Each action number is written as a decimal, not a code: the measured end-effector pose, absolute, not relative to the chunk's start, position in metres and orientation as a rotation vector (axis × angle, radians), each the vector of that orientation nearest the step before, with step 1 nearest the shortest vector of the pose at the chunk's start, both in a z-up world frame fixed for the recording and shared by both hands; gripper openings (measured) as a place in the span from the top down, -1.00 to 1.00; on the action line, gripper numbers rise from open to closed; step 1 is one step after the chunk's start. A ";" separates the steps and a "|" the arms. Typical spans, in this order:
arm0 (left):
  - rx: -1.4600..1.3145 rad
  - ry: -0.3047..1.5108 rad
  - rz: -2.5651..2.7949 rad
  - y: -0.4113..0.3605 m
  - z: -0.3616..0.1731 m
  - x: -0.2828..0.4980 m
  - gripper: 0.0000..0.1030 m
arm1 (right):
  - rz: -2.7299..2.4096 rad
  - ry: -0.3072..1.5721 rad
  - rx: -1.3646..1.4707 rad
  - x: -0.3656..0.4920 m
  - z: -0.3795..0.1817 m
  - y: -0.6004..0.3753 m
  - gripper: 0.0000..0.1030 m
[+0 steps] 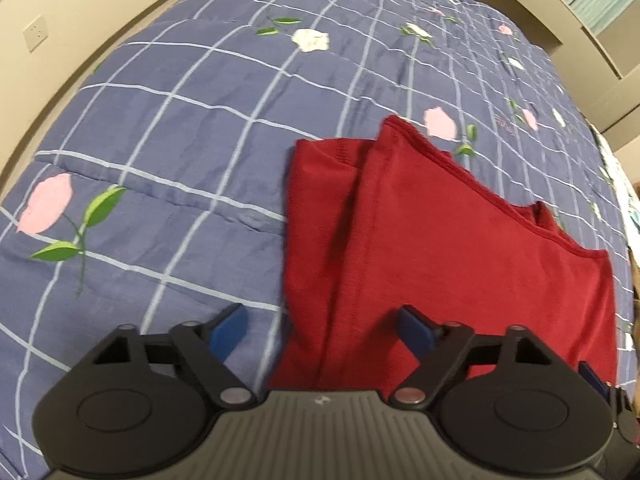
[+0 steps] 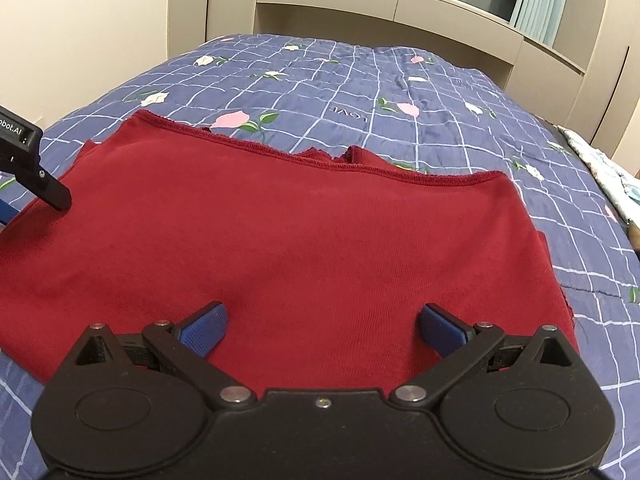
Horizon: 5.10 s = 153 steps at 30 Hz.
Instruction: Fold small clothes
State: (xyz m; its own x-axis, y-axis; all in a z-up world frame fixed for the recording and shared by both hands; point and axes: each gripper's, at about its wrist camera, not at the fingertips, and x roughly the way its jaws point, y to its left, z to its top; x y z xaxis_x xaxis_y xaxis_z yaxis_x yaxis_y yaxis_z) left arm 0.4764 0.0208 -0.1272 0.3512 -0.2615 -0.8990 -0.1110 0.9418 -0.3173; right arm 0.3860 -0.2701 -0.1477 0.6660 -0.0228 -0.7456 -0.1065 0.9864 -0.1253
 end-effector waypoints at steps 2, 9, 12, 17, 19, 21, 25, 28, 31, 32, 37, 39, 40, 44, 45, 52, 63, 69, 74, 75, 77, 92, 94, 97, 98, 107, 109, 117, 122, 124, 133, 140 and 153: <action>-0.356 1.214 -0.114 0.017 -0.126 0.476 -0.49 | 0.050 0.844 -0.157 0.386 -0.148 -0.271 -0.99; -0.346 1.228 -0.130 0.008 -0.129 0.476 -0.25 | 0.058 0.850 -0.141 0.387 -0.150 -0.273 -0.99; -0.352 1.227 -0.124 0.009 -0.129 0.475 -0.25 | 0.059 0.851 -0.136 0.388 -0.150 -0.275 -0.99; -0.354 1.229 -0.122 0.008 -0.129 0.476 -0.11 | 0.063 0.853 -0.130 0.388 -0.150 -0.276 -0.99; -0.353 1.226 -0.132 0.006 -0.126 0.476 0.22 | 0.063 0.852 -0.131 0.388 -0.150 -0.276 -0.99; -0.360 1.220 -0.143 0.004 -0.122 0.475 0.60 | 0.063 0.852 -0.131 0.389 -0.150 -0.276 -0.99; -0.358 1.186 -0.169 0.000 -0.110 0.473 0.77 | 0.067 0.855 -0.133 0.389 -0.150 -0.276 -0.99; -0.377 1.155 -0.186 -0.002 -0.098 0.468 0.79 | 0.074 0.862 -0.137 0.389 -0.149 -0.276 -0.99; -0.391 1.137 -0.216 -0.006 -0.084 0.465 0.79 | 0.085 0.874 -0.147 0.390 -0.148 -0.277 -0.99; -0.389 1.133 -0.222 -0.008 -0.080 0.465 0.79 | 0.090 0.878 -0.150 0.391 -0.147 -0.276 -0.99; -0.367 1.144 -0.201 -0.016 -0.070 0.467 0.79 | 0.110 0.896 -0.173 0.392 -0.146 -0.276 -0.99; -0.358 1.161 -0.169 -0.015 -0.074 0.467 0.79 | 0.118 0.903 -0.180 0.392 -0.145 -0.276 -0.99; -0.364 1.169 -0.155 -0.014 -0.076 0.468 0.79 | 0.122 0.906 -0.182 0.392 -0.145 -0.276 -0.99; -0.378 1.172 -0.148 -0.008 -0.083 0.466 0.79 | 0.138 0.907 -0.189 0.391 -0.145 -0.278 -0.99; -0.378 1.172 -0.152 -0.007 -0.084 0.466 0.78 | 0.140 0.906 -0.187 0.391 -0.146 -0.278 -0.99; -0.366 1.252 -0.079 0.003 -0.108 0.466 -0.43 | 0.137 0.900 -0.183 0.390 -0.148 -0.279 -0.99; -0.589 1.306 -0.131 0.030 -0.138 0.461 0.25 | 0.145 0.896 -0.185 0.389 -0.149 -0.280 -0.99; -0.625 1.277 -0.125 0.021 -0.127 0.460 0.59 | 0.137 0.899 -0.186 0.389 -0.149 -0.278 -0.99; -0.560 1.169 -0.209 -0.001 -0.085 0.451 0.62 | 0.142 0.896 -0.179 0.389 -0.145 -0.279 -0.99; -0.536 1.150 -0.238 -0.006 -0.076 0.451 0.62 | 0.145 0.894 -0.176 0.388 -0.144 -0.281 -0.99; -0.488 1.111 -0.310 -0.021 -0.058 0.454 0.62 | 0.149 0.887 -0.171 0.385 -0.141 -0.284 -0.97; -0.067 1.012 -0.694 -0.213 0.007 0.460 0.62 | 0.056 0.824 -0.084 0.327 -0.099 -0.364 -0.94; -0.031 1.042 -0.722 -0.241 -0.001 0.461 0.62 | 0.025 0.830 -0.069 0.315 -0.096 -0.377 -0.94; -0.010 1.107 -0.734 -0.278 -0.025 0.462 0.62 | -0.018 0.847 -0.049 0.300 -0.097 -0.392 -0.94; 0.004 1.128 -0.736 -0.287 -0.034 0.462 0.60 | -0.033 0.855 -0.042 0.295 -0.098 -0.396 -0.94; -0.035 1.212 -0.776 -0.287 -0.058 0.456 -0.24 | -0.083 0.893 0.016 0.278 -0.107 -0.410 -0.94; -0.064 1.203 -0.803 -0.281 -0.049 0.458 -0.54 | -0.086 0.895 0.029 0.280 -0.107 -0.410 -0.94; -0.149 1.118 -0.821 -0.256 -0.019 0.465 -0.89 | -0.105 0.867 0.129 0.286 -0.092 -0.401 -0.95; -0.189 1.107 -0.592 -0.206 -0.024 0.476 -0.96 | -0.090 0.813 0.245 0.294 -0.077 -0.393 -0.95; -0.209 1.127 -0.489 -0.184 -0.034 0.481 -0.96 | -0.091 0.796 0.281 0.301 -0.073 -0.385 -0.95; -0.253 1.250 -0.271 -0.133 -0.077 0.477 -0.96 | -0.172 0.716 0.522 0.312 -0.052 -0.365 -0.99; -0.226 1.295 -0.313 -0.143 -0.092 0.460 -0.96 | -0.284 0.756 0.610 0.327 -0.063 -0.377 -0.29; -0.181 1.320 -0.320 -0.145 -0.097 0.457 -0.96 | -0.394 0.815 0.553 0.271 -0.081 -0.432 -0.29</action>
